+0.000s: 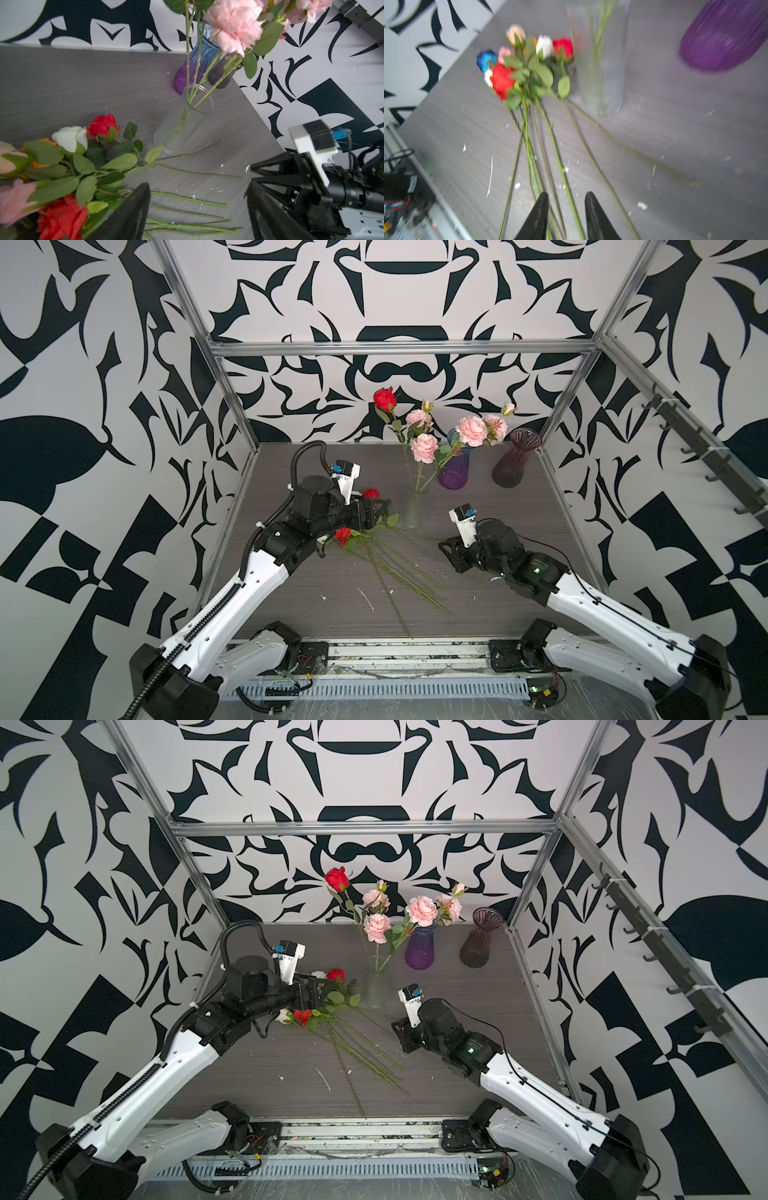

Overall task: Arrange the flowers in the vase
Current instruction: 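Release the red rose and withdraw the left gripper while the right gripper rises, then grasp the clear vase with the right gripper and lift it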

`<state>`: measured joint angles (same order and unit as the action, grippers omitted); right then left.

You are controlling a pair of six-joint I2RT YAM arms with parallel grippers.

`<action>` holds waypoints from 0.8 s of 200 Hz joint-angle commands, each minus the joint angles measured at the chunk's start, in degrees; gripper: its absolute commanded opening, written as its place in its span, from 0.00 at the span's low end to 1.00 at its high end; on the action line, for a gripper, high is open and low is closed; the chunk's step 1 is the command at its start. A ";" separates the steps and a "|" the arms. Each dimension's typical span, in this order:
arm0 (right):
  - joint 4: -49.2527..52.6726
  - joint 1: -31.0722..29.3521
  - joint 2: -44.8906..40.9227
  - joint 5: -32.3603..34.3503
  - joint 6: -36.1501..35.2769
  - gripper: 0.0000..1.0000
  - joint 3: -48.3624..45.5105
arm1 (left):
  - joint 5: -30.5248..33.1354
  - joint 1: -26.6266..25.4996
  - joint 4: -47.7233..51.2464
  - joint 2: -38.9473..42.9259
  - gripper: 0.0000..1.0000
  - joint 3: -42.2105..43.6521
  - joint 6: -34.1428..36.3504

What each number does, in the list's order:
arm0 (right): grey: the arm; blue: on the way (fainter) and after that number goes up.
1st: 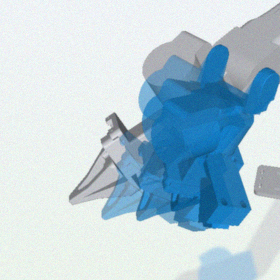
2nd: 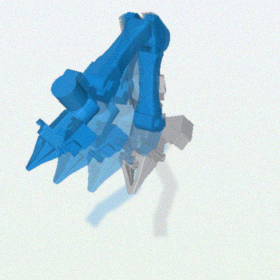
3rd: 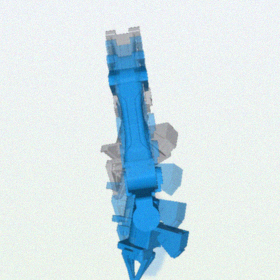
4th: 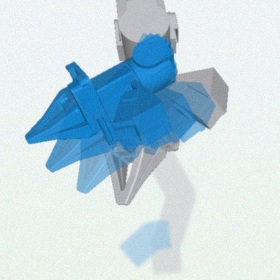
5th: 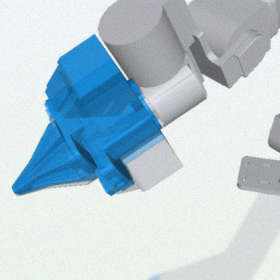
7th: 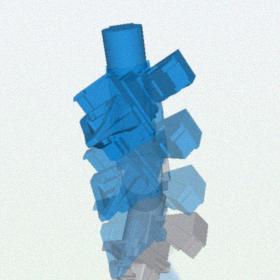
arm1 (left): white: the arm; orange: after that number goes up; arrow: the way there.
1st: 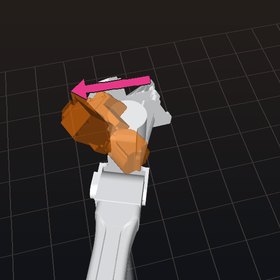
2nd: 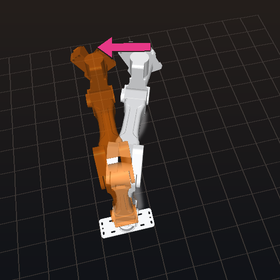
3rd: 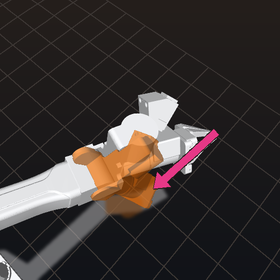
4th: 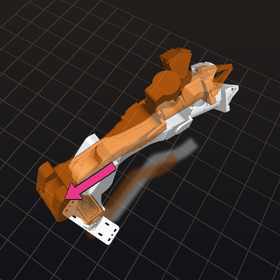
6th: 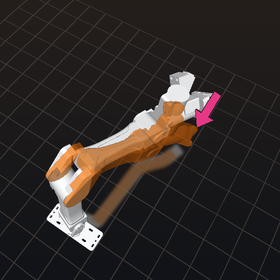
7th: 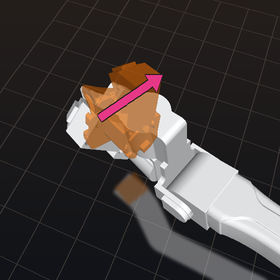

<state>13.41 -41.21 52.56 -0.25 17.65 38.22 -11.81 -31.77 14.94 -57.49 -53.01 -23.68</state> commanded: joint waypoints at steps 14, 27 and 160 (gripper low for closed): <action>-17.81 0.22 5.62 2.90 -11.77 0.36 -4.18 | -1.72 0.30 -8.87 10.35 0.75 16.18 -11.81; -26.91 0.18 8.23 -0.35 -15.18 0.38 -7.03 | -2.45 0.33 -12.16 14.46 0.75 21.91 -16.12; -77.39 6.72 36.16 -2.83 -7.54 0.80 -3.69 | -3.82 0.30 -4.15 47.21 0.81 40.27 -25.50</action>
<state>-53.63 -35.97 86.50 -1.58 8.14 31.05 -16.69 -31.77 7.75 -12.71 -14.04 -48.16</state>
